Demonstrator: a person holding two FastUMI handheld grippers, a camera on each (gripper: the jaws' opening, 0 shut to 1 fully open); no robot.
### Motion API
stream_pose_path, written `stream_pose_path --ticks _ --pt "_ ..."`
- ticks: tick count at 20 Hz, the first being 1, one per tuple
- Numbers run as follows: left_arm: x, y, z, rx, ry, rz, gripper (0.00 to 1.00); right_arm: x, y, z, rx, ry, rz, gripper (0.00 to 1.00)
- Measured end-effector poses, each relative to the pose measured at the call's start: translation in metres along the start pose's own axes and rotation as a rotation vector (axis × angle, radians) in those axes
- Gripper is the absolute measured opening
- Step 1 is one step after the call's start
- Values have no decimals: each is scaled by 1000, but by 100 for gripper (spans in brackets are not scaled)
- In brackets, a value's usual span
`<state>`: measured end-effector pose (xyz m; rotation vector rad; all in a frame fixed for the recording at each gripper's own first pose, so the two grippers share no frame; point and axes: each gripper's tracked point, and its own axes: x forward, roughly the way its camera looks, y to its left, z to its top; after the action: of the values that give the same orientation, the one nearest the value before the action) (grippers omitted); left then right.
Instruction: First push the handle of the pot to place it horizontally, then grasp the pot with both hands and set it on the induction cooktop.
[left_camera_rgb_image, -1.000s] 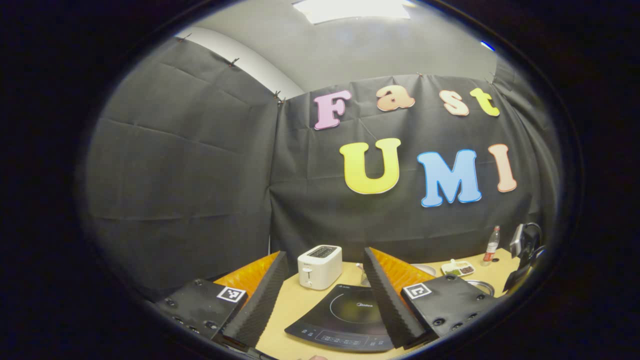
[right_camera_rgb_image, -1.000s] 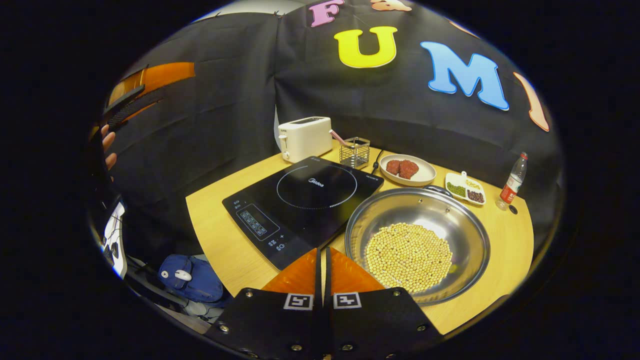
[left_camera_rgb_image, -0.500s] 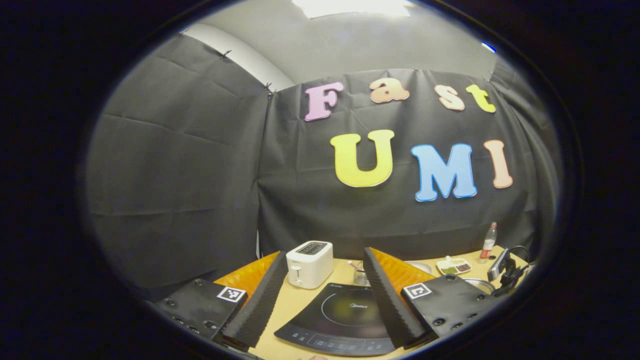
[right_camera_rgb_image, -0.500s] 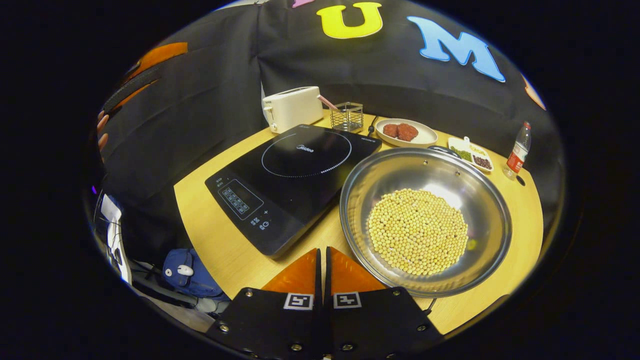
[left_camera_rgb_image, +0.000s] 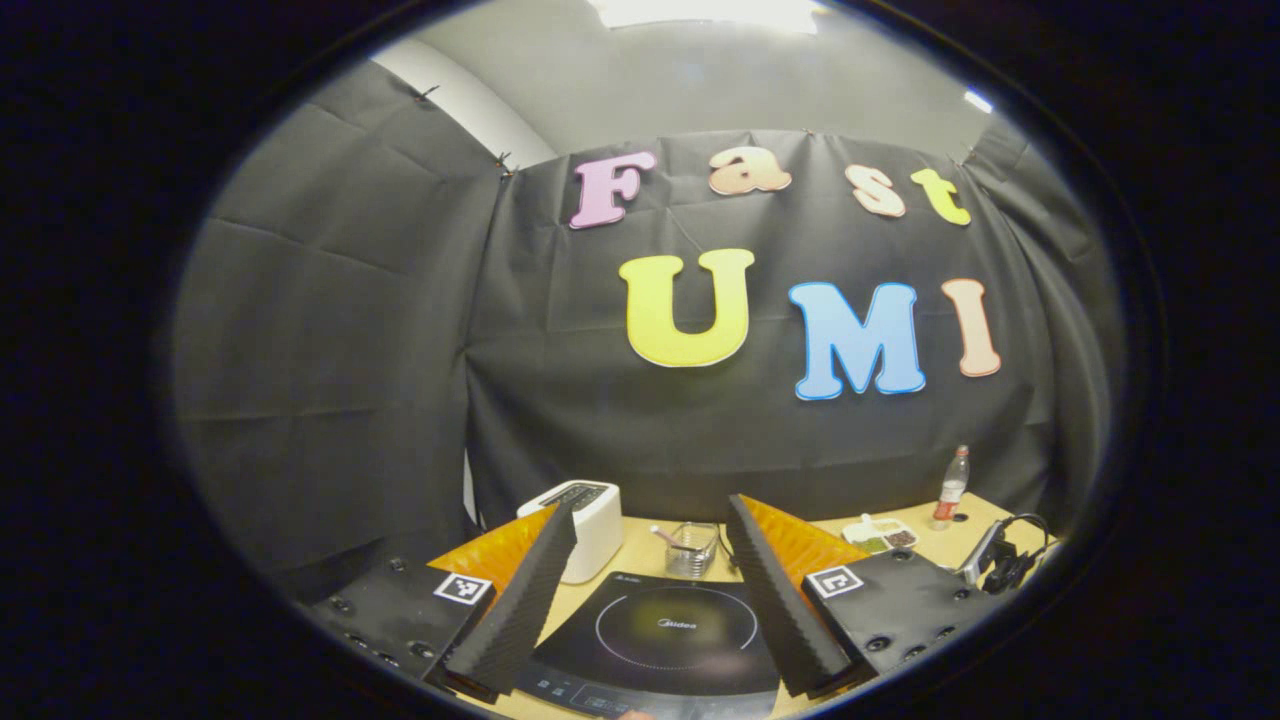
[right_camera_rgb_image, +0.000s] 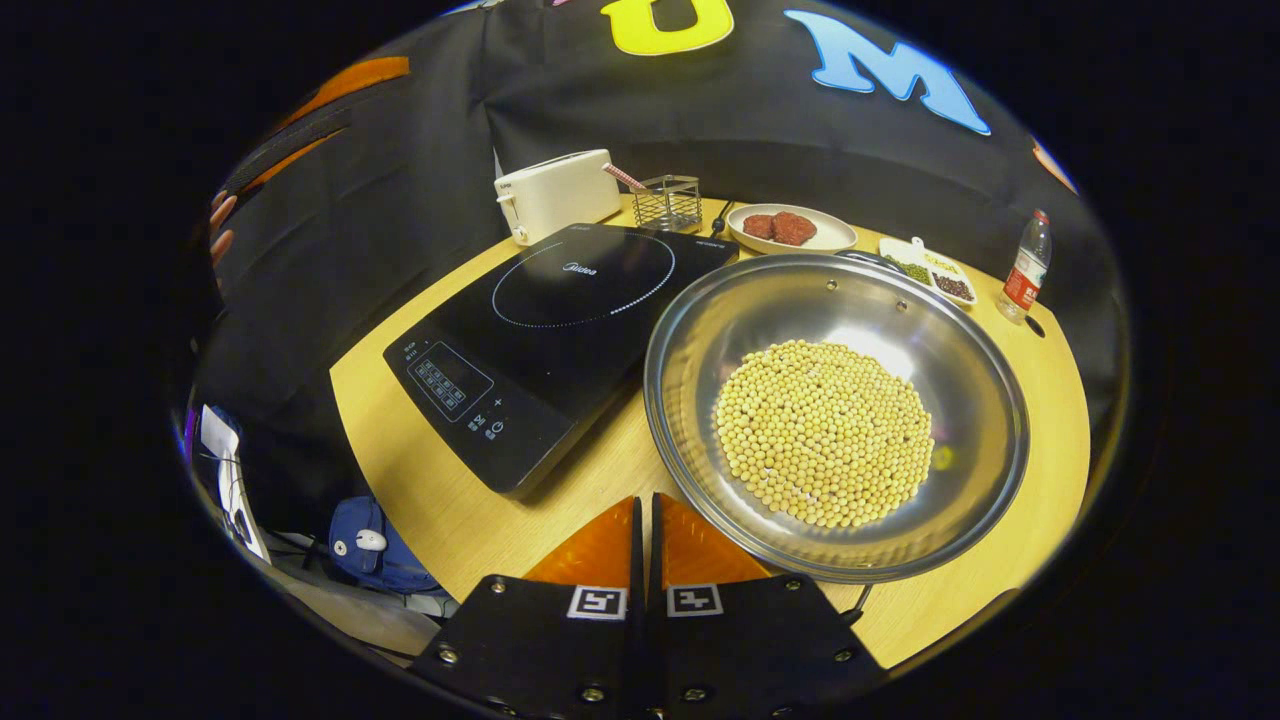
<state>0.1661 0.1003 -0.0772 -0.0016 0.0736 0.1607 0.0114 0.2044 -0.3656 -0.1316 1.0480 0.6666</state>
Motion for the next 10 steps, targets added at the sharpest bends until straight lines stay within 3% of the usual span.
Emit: stream_pose_path --ticks 2,10 --pt "7 -4 -2 -12 0 -21 94 0 -1 -2 0 11 -12 1" --pt "32 -22 -14 -61 22 -99 99 -10 -14 -16 -2 67 -68 1"
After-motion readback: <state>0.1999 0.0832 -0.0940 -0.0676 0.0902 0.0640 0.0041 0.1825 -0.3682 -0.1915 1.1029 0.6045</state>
